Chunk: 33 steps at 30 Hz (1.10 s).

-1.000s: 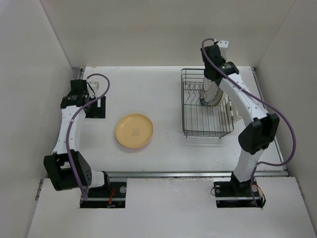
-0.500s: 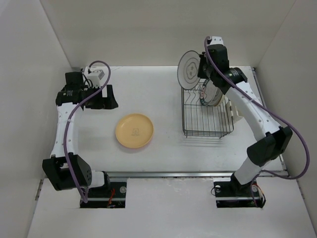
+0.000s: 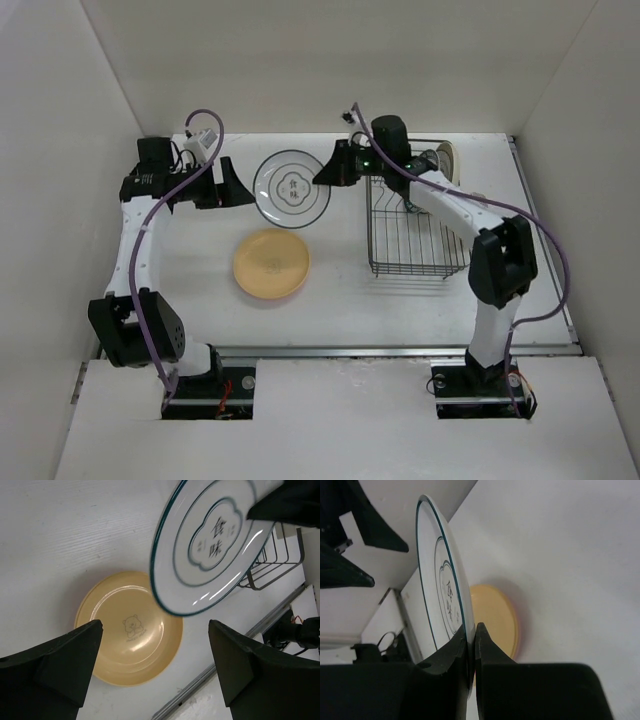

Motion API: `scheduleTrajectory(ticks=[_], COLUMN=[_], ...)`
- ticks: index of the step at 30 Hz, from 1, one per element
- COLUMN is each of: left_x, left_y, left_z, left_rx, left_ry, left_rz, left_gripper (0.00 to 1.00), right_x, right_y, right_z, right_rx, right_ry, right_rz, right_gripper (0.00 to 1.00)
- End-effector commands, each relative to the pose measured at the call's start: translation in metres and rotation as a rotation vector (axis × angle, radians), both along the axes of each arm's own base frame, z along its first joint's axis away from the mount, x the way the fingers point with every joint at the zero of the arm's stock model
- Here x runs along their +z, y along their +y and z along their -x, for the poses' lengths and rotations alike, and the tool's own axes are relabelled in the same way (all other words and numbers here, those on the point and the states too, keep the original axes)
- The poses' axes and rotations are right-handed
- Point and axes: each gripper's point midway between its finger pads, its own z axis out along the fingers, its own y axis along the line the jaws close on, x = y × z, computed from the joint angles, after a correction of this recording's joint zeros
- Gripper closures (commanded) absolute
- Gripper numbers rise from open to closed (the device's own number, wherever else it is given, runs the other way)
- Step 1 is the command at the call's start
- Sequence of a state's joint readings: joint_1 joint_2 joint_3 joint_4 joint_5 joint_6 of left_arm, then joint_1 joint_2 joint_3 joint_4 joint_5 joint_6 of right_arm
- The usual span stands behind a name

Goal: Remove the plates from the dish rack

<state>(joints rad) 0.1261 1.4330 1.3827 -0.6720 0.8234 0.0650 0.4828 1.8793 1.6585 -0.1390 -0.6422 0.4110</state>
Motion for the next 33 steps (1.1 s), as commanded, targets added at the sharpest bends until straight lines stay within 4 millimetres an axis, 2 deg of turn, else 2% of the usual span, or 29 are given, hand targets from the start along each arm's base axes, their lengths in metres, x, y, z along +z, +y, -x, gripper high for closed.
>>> scheduleTrajectory(ticks=[1, 3, 5, 8, 15, 16, 17, 19, 20, 24, 26, 27, 29, 31, 33], left_x=[0.016, 0.015, 0.010, 0.002, -0.010, -0.011, -0.011, -0.011, -0.010, -0.003, 0.003, 0.003, 0.006, 0.013, 0.017], left_y=[-0.012, -0.015, -0.016, -0.016, -0.016, -0.016, -0.016, -0.017, -0.019, -0.024, -0.025, -0.024, -0.019, -0.016, -0.006], left_z=[-0.005, -0.005, -0.004, -0.002, 0.007, 0.009, 0.009, 0.011, 0.012, 0.021, 0.022, 0.021, 0.016, 0.013, 0.004], left_rx=[-0.044, -0.048, -0.054, -0.054, -0.077, -0.077, -0.077, -0.083, -0.089, -0.115, -0.109, -0.094, -0.051, -0.004, 0.040], left_ry=[-0.064, -0.063, -0.058, -0.026, 0.015, 0.026, 0.026, 0.035, 0.035, 0.050, 0.039, 0.053, 0.042, 0.046, 0.037], left_rz=[0.029, 0.020, 0.008, 0.011, -0.004, -0.003, -0.003, 0.006, 0.013, 0.049, 0.052, 0.054, 0.049, 0.077, 0.128], left_gripper=[0.16, 0.19, 0.28, 0.41, 0.49, 0.54, 0.69, 0.92, 1.00, 1.00, 1.00, 1.00, 1.00, 1.00, 1.00], right_x=[0.039, 0.042, 0.038, 0.038, 0.040, 0.040, 0.040, 0.035, 0.031, 0.029, 0.024, 0.025, 0.021, 0.017, 0.020], right_y=[0.042, 0.049, 0.063, 0.067, 0.071, 0.071, 0.071, 0.072, 0.072, 0.072, 0.071, 0.071, 0.065, 0.060, 0.043], right_z=[0.033, 0.038, 0.047, 0.051, 0.058, 0.058, 0.058, 0.058, 0.058, 0.055, 0.053, 0.051, 0.042, 0.030, 0.010], right_rx=[0.265, 0.286, 0.324, 0.347, 0.375, 0.375, 0.375, 0.384, 0.383, 0.363, 0.338, 0.328, 0.281, 0.219, 0.090], right_ry=[-0.066, -0.064, -0.067, -0.066, -0.073, -0.073, -0.073, -0.063, -0.055, -0.048, -0.022, -0.021, 0.000, 0.007, -0.006], right_rz=[-0.168, -0.184, -0.190, -0.193, -0.207, -0.207, -0.207, -0.205, -0.202, -0.194, -0.177, -0.174, -0.148, -0.122, -0.082], right_gripper=[1.00, 1.00, 1.00, 1.00, 1.00, 1.00, 1.00, 1.00, 1.00, 1.00, 0.91, 0.74, 0.60, 0.41, 0.35])
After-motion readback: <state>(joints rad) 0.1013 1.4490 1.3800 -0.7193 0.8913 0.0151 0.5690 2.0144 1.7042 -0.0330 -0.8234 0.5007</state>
